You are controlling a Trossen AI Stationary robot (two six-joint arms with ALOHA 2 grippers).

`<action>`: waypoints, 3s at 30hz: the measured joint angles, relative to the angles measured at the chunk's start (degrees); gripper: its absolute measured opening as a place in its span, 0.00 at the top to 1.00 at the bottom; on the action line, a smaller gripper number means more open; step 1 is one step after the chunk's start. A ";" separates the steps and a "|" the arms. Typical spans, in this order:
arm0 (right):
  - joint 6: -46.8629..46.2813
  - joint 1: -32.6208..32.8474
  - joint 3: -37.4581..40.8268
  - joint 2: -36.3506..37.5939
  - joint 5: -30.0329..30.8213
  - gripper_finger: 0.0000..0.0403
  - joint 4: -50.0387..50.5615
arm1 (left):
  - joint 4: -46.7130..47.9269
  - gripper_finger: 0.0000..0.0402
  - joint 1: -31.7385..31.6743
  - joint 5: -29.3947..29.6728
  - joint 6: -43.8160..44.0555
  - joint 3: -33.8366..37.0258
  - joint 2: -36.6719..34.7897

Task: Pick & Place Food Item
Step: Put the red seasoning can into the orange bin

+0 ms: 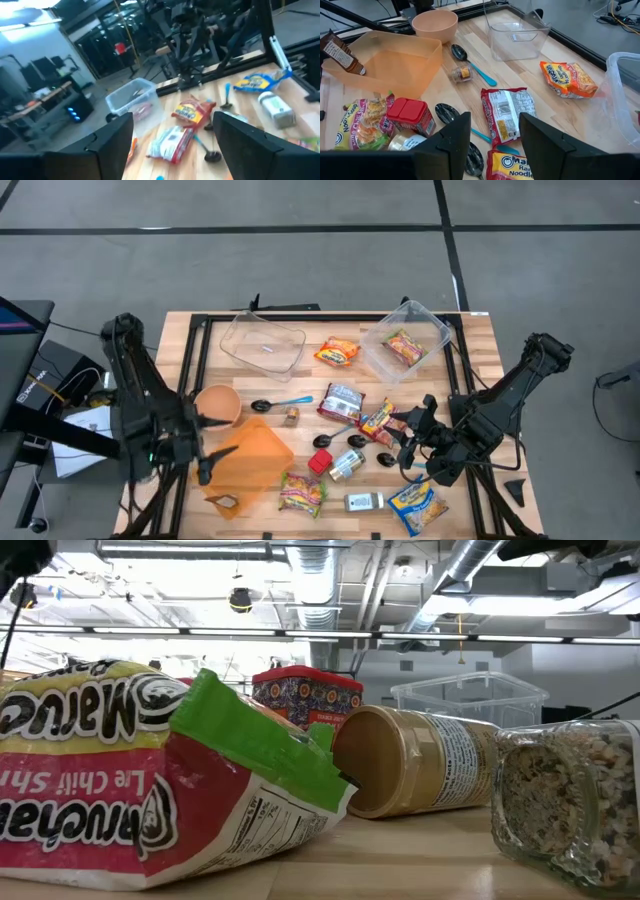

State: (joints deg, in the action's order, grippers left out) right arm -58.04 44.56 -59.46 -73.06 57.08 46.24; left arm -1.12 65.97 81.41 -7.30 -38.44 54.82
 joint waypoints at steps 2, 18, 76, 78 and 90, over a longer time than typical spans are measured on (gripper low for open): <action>0.00 0.00 0.00 0.00 0.00 0.59 0.00 | -7.08 0.35 -4.28 -7.78 -8.15 0.00 -1.37; -0.28 0.02 0.00 0.00 -0.09 0.59 -0.04 | -16.91 0.38 -20.32 -25.43 -16.45 0.00 2.74; -0.46 0.00 0.00 0.00 -1.55 0.59 -0.44 | -3.45 0.02 -40.89 -64.76 11.39 -19.82 45.51; -0.46 0.00 0.00 0.00 -1.55 0.59 -0.44 | -3.15 0.02 -40.89 -64.88 11.38 -19.82 45.51; -0.46 0.00 0.00 0.00 -1.64 0.59 -0.46 | 1.14 0.02 -41.85 -64.74 4.12 -19.79 47.33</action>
State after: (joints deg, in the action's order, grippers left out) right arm -58.50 44.56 -59.46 -73.06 55.44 45.78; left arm 0.02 24.11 16.67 -3.18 -58.23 102.15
